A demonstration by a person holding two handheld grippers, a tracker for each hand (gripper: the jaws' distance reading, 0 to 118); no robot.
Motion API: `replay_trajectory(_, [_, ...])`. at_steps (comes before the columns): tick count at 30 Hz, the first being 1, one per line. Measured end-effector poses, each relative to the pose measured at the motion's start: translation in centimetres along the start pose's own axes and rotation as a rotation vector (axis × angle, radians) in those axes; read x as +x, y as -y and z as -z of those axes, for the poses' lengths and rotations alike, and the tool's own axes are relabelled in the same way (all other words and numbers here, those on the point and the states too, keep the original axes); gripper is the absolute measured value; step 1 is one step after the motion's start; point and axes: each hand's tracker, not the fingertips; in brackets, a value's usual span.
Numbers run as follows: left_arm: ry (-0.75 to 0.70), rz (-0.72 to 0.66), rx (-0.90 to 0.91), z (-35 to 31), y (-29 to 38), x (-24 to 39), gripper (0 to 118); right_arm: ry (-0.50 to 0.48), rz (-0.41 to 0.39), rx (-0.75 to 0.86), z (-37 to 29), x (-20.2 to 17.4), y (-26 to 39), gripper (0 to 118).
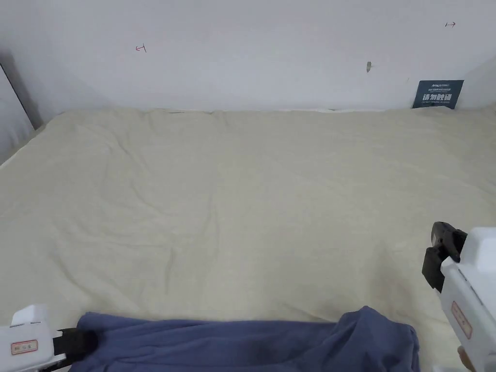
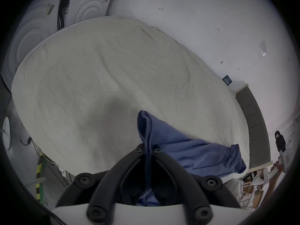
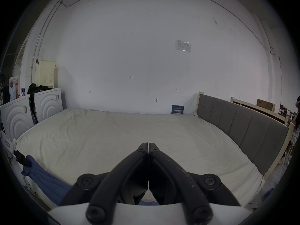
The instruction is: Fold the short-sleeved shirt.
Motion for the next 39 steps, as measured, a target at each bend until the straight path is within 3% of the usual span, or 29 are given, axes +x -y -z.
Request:
replay_trajectory(4, [-0.009, 0.039, -0.007, 0.1, -0.2, 3.6, 6, -0.008, 0.015, 0.004, -0.2, 0.1, 0.1, 1])
replay_trajectory(9, [0.2, 0.107, -0.058, 0.7, 1.0, 11.9, 6, -0.017, 0.022, 0.006, -0.5, 0.3, 0.4, 1])
replay_trajectory(12, [0.232, 0.172, -0.109, 3.6, 1.5, 15.4, 6, -0.02, 0.028, 0.002, -0.8, 0.6, 0.6, 1])
replay_trajectory(20, [0.251, 0.234, -0.244, 10.2, 4.9, 23.9, 6, -0.003, 0.016, -0.002, -1.4, 2.0, 0.8, 1])
replay_trajectory(25, [0.217, 0.278, -0.322, 14.5, 6.1, 25.8, 7, 0.016, 0.015, -0.006, -1.6, 2.8, 0.9, 1])
replay_trajectory(26, [0.214, 0.289, -0.324, 14.8, 6.2, 26.1, 11, 0.019, 0.016, -0.006, -1.7, 3.0, 1.0, 1])
replay_trajectory(27, [0.21, 0.293, -0.322, 15.0, 6.2, 26.3, 25, 0.022, 0.017, -0.007, -1.7, 3.1, 1.0, 1])
replay_trajectory(28, [0.216, 0.29, -0.32, 14.0, 6.7, 26.8, 60, 0.025, 0.019, -0.007, -1.8, 3.2, 1.0, 1])
replay_trajectory(29, [0.225, 0.286, -0.319, 13.8, 6.7, 26.8, 87, 0.027, 0.019, -0.009, -1.8, 3.4, 1.0, 1])
replay_trajectory(30, [0.234, 0.282, -0.315, 13.7, 6.7, 26.9, 109, 0.031, 0.02, -0.011, -1.8, 3.4, 1.1, 1])
replay_trajectory(31, [0.251, 0.275, -0.299, 13.3, 6.6, 26.9, 118, 0.033, 0.022, -0.012, -1.8, 3.5, 1.1, 1])
replay_trajectory(36, [0.294, 0.265, -0.211, 10.9, 5.5, 26.1, 115, 0.035, 0.03, -0.016, -1.7, 3.7, 1.1, 1])
replay_trajectory(39, [0.276, 0.283, -0.06, 8.8, 5.0, 24.7, 106, 0.029, 0.029, -0.012, -1.8, 3.6, 1.0, 1])
